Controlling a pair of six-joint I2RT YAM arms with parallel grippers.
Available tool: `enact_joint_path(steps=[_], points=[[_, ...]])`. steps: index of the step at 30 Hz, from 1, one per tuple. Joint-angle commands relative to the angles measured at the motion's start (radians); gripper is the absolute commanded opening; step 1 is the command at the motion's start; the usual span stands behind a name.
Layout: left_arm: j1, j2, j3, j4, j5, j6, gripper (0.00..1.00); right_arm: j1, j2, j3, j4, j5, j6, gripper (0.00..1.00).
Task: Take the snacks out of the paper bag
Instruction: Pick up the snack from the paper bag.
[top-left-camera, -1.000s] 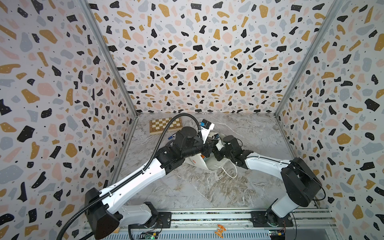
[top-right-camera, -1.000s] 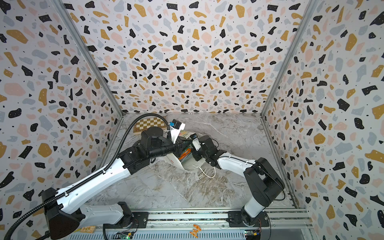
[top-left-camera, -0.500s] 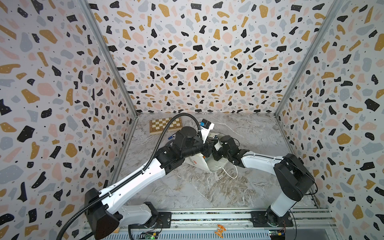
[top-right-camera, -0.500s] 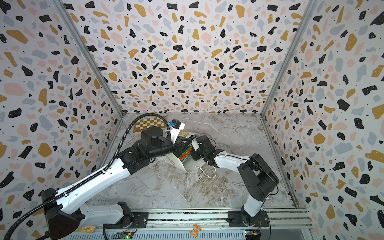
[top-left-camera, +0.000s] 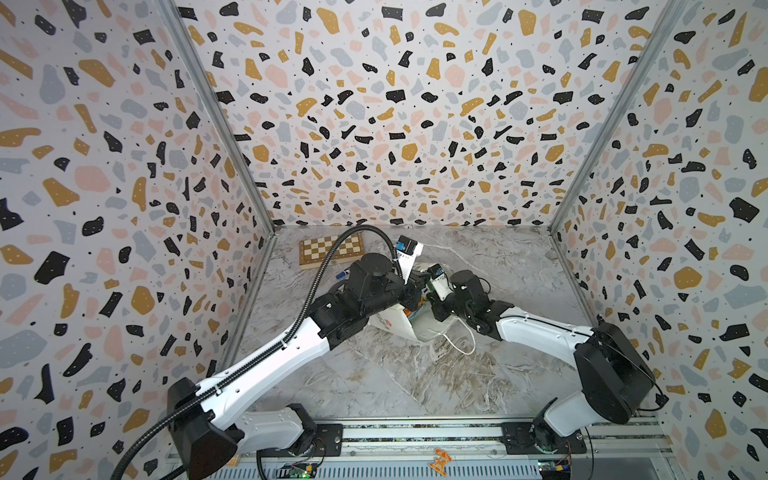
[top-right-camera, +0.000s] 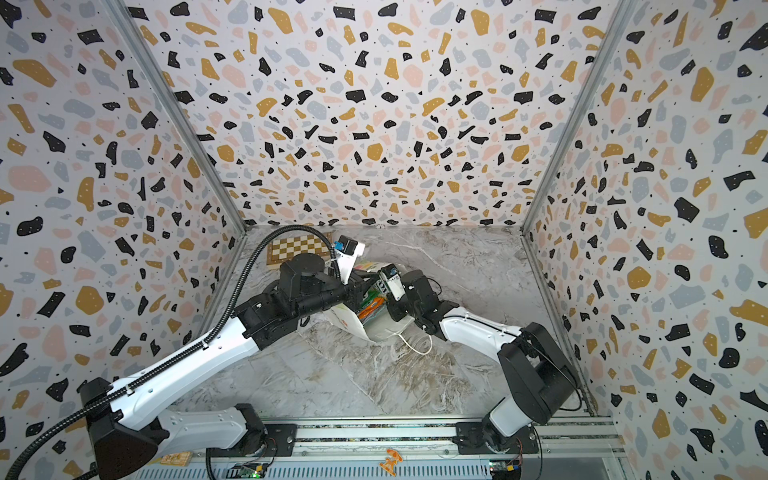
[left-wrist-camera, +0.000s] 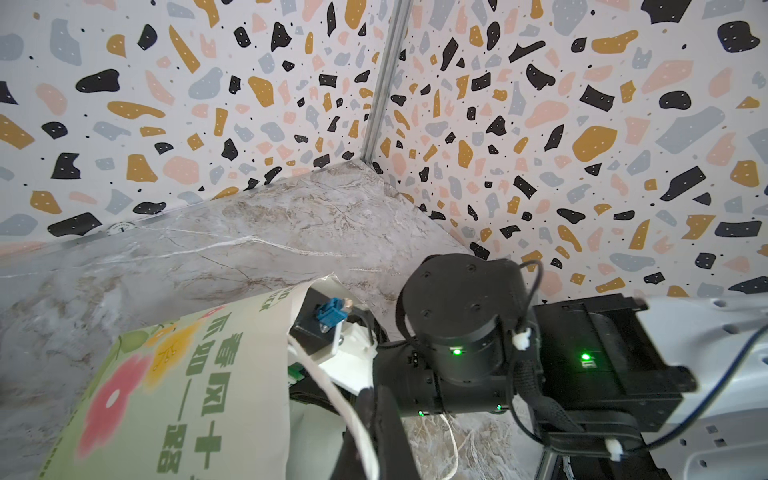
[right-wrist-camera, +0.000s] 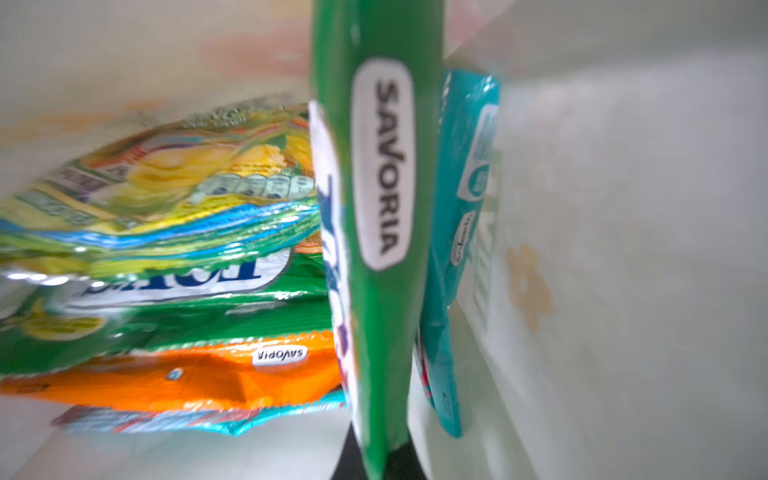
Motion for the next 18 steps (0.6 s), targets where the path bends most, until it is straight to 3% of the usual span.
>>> enact_joint_path(steps=[1, 18], points=[[-0.005, -0.010, 0.018, 0.023, -0.029, -0.010, 0.00, 0.001, -0.086, -0.010, 0.024, -0.015, 0.013, 0.00], [-0.005, -0.012, 0.014, 0.046, -0.065, -0.031, 0.00, 0.000, -0.450, -0.069, -0.175, 0.042, 0.019, 0.00]])
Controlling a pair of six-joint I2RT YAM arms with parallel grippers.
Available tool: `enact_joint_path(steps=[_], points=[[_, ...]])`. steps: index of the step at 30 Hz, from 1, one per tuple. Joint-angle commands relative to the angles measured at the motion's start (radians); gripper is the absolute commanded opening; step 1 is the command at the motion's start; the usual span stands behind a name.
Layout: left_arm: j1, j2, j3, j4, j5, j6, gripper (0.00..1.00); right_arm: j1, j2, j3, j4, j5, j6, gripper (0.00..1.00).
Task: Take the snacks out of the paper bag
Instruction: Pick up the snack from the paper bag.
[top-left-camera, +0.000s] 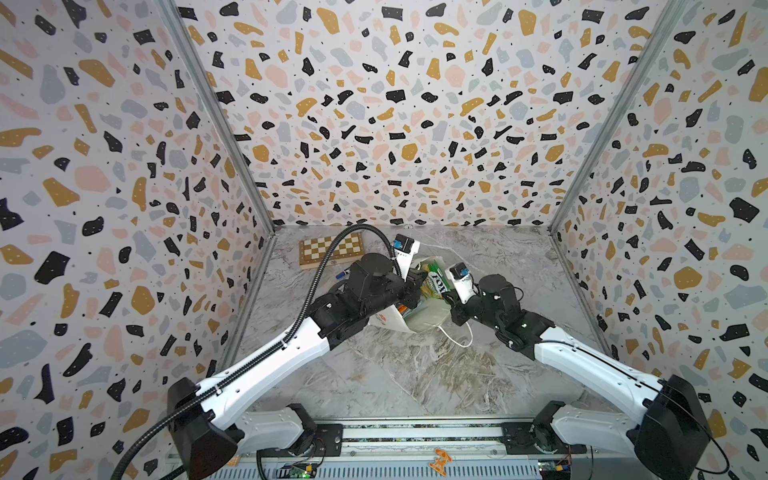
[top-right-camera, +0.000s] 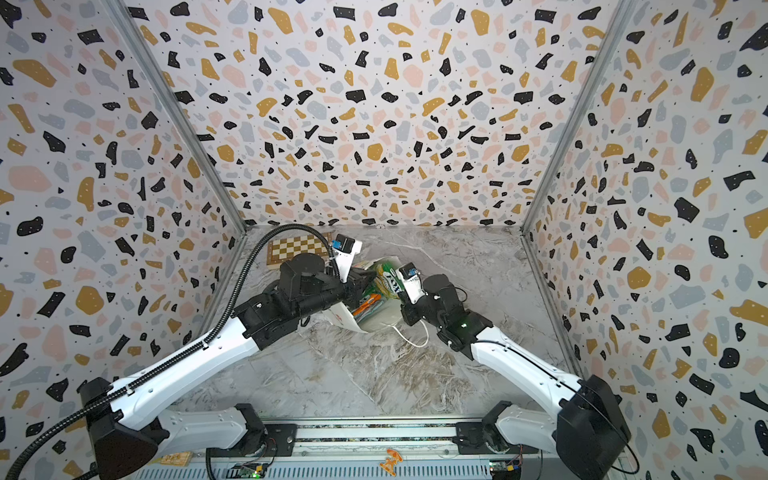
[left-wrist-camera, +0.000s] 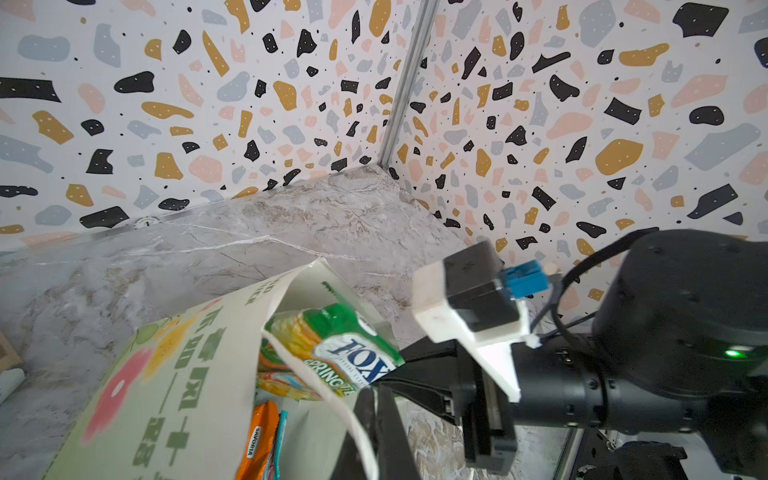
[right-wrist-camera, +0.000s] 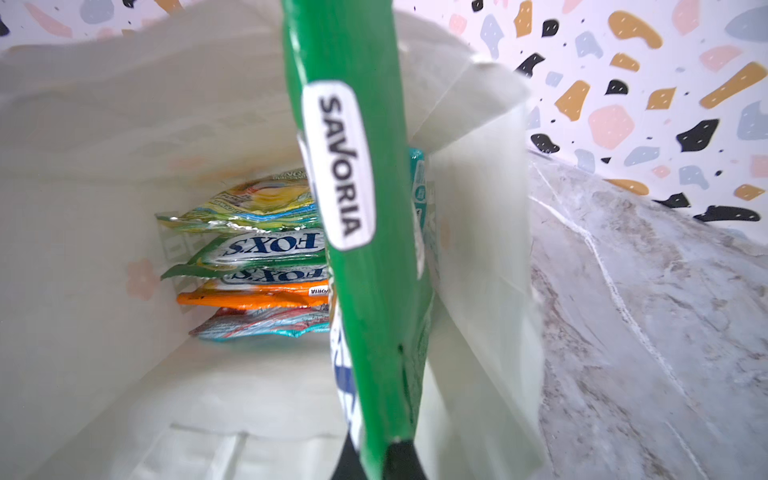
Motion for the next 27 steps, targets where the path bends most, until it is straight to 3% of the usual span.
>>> enact_joint_path(steps=[1, 11, 19, 22, 27], points=[[-0.005, -0.012, 0.014, 0.045, -0.013, -0.009, 0.00, 0.001, -0.103, 0.013, -0.044, 0.038, 0.006, 0.00], [-0.004, 0.002, 0.021, 0.048, 0.040, -0.016, 0.00, 0.000, -0.297, 0.063, -0.150, 0.159, 0.003, 0.00], [-0.011, 0.012, 0.025, 0.050, 0.083, -0.013, 0.00, -0.014, -0.389, 0.061, -0.146, 0.338, 0.015, 0.00], [-0.012, 0.015, 0.026, 0.047, 0.085, -0.011, 0.00, -0.063, -0.408, 0.067, -0.164, 0.370, 0.034, 0.00], [-0.017, 0.015, 0.029, 0.042, 0.087, -0.008, 0.00, -0.233, -0.398, 0.079, -0.209, 0.289, 0.088, 0.00]])
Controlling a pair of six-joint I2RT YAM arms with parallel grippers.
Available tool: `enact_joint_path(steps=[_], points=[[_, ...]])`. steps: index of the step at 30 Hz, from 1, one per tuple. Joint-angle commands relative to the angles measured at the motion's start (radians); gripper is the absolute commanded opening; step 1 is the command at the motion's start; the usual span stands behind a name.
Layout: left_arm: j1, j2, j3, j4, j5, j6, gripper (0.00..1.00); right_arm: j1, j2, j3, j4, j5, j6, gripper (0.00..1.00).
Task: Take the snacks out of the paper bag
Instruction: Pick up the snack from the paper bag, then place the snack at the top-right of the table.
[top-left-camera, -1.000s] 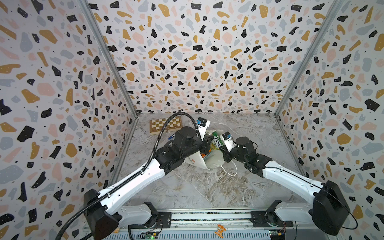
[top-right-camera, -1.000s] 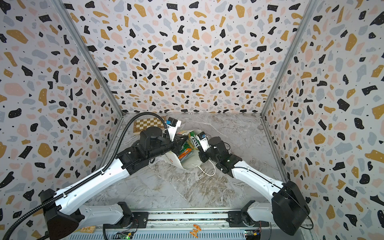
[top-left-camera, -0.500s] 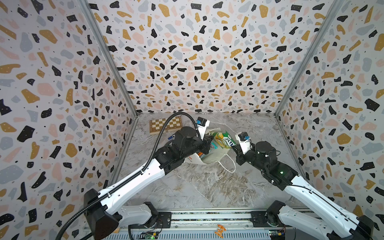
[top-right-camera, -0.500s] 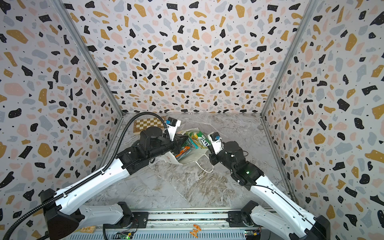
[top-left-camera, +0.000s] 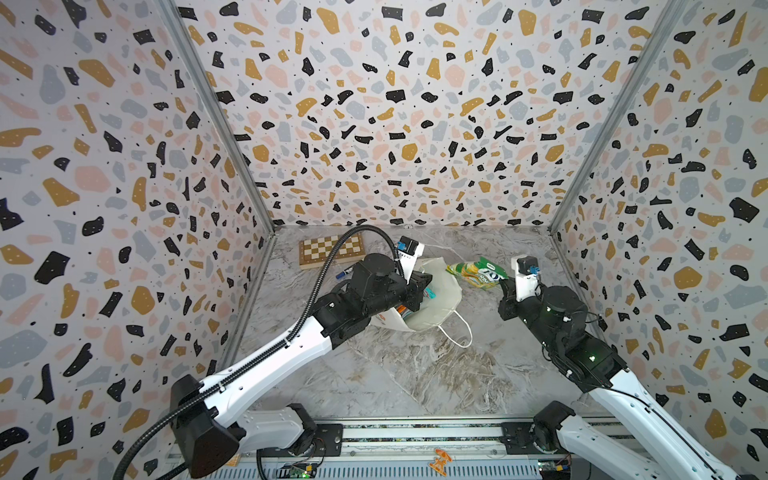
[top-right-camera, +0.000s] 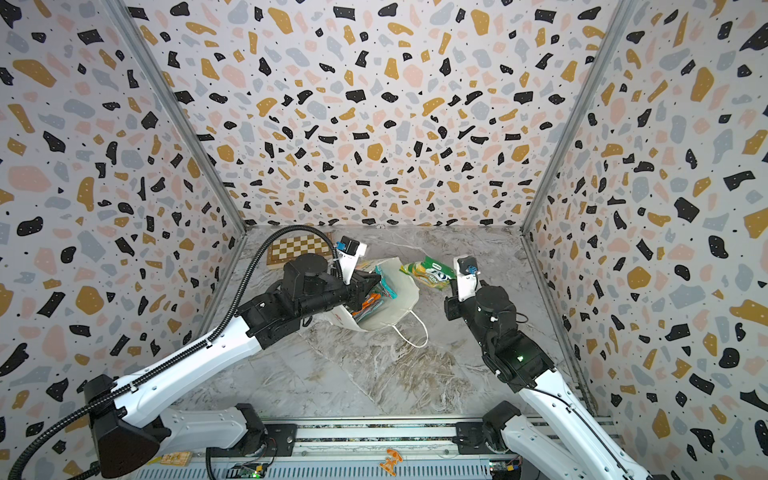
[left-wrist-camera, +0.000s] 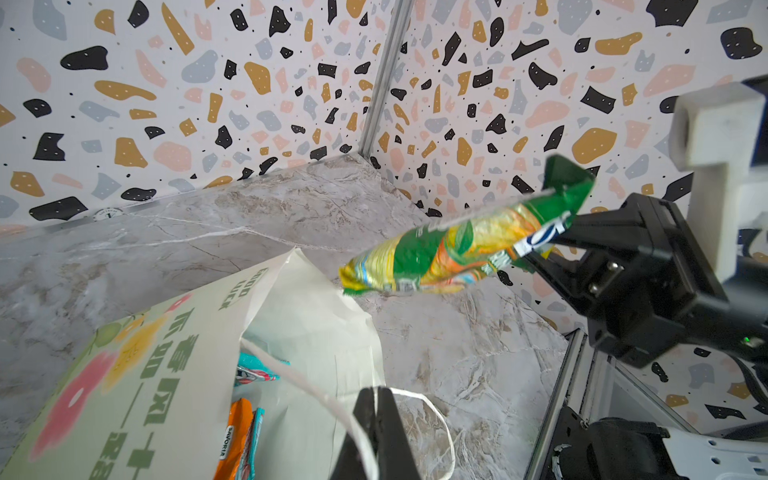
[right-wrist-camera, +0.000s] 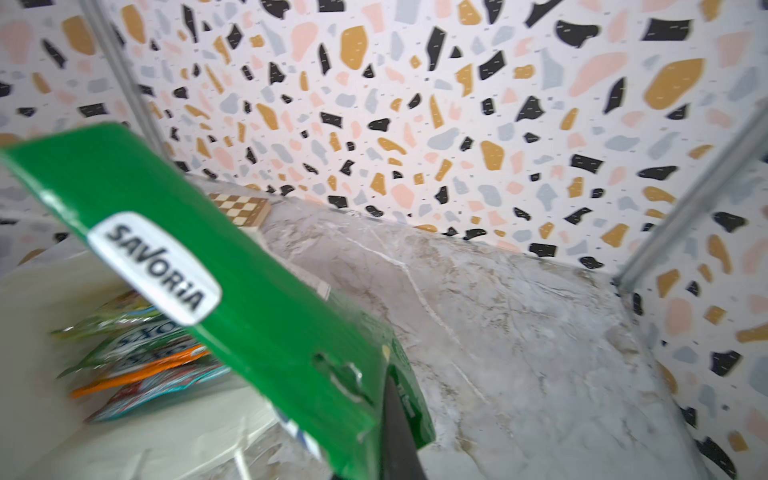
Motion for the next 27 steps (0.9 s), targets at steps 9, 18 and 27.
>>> enact_joint_path(steps=[9, 18, 27], points=[[-0.016, 0.001, 0.031, 0.039, 0.025, 0.010, 0.00, -0.383, 0.161, 0.041, 0.039, -0.369, 0.141, 0.00], [-0.020, -0.002, 0.032, 0.039, 0.028, 0.016, 0.00, -0.444, 0.421, 0.024, 0.236, -0.557, 0.233, 0.00], [-0.020, -0.007, 0.028, 0.039, 0.034, 0.028, 0.00, -0.469, 0.704, 0.040, 0.448, -0.682, 0.327, 0.00]])
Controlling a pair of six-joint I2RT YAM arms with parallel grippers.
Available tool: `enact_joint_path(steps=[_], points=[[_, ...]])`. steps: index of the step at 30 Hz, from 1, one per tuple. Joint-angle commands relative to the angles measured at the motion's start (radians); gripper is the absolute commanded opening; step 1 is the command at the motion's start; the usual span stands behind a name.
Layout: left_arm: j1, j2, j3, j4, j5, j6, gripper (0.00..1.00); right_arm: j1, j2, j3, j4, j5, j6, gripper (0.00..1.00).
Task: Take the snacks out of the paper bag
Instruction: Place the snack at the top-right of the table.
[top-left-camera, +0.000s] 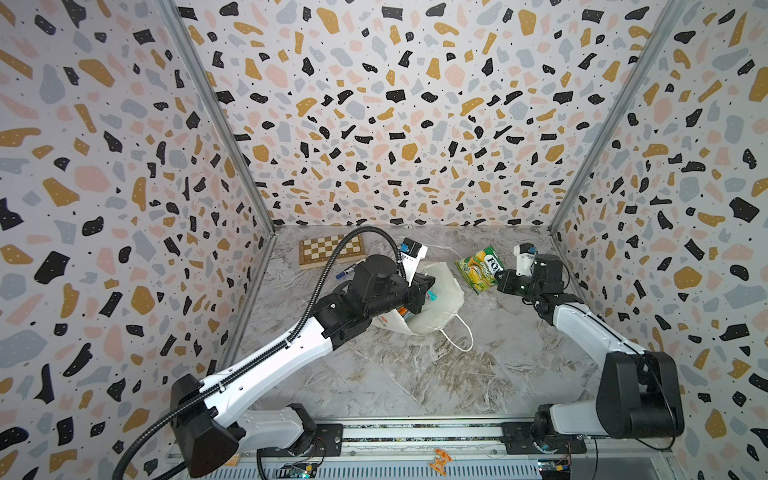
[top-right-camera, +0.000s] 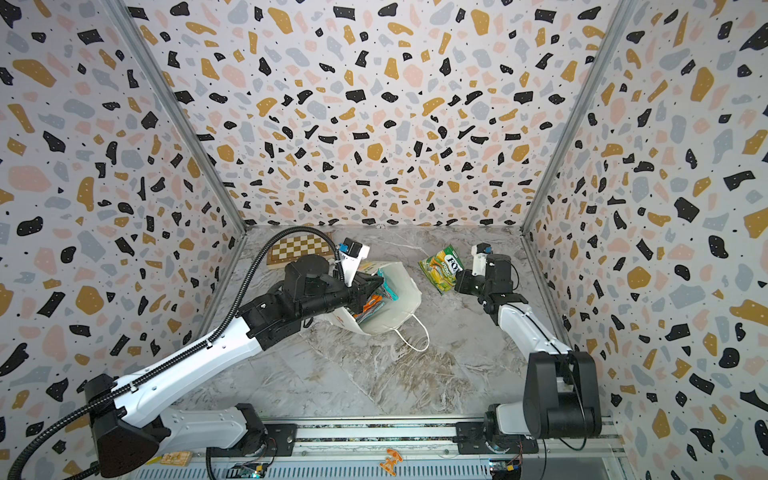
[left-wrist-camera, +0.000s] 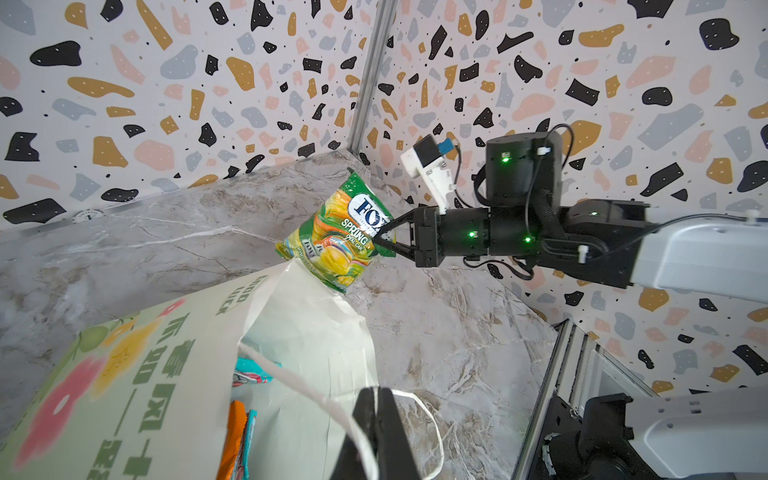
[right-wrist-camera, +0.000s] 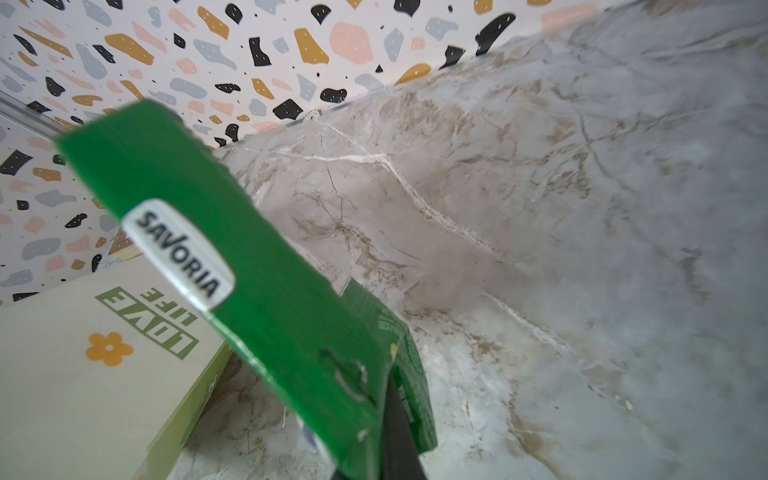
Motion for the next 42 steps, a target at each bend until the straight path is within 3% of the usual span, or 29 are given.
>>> enact_joint_path(steps=[1, 11, 26, 30, 35, 39, 42], points=[[-0.007, -0.007, 0.026, 0.040, 0.021, 0.022, 0.00, -0.015, 0.069, 0.040, 0.162, -0.082, 0.056, 0.00], [-0.007, -0.017, 0.024, 0.023, 0.014, 0.045, 0.00, -0.125, 0.334, 0.036, 0.443, -0.226, 0.237, 0.00], [-0.008, -0.018, 0.024, 0.025, 0.027, 0.050, 0.00, -0.139, 0.471, 0.115, 0.397, -0.239, 0.210, 0.00], [-0.007, -0.018, 0.024, 0.028, 0.032, 0.050, 0.00, -0.140, 0.464, 0.115, 0.366, -0.218, 0.176, 0.15], [-0.008, -0.021, 0.022, 0.028, 0.032, 0.048, 0.00, -0.140, 0.433, 0.103, 0.316, -0.155, 0.127, 0.48], [-0.009, -0.023, 0.020, 0.029, 0.035, 0.045, 0.00, -0.141, 0.385, 0.082, 0.284, -0.086, 0.105, 0.62], [-0.008, -0.025, 0.020, 0.029, 0.036, 0.045, 0.00, -0.140, 0.326, 0.050, 0.264, -0.007, 0.084, 0.66]])
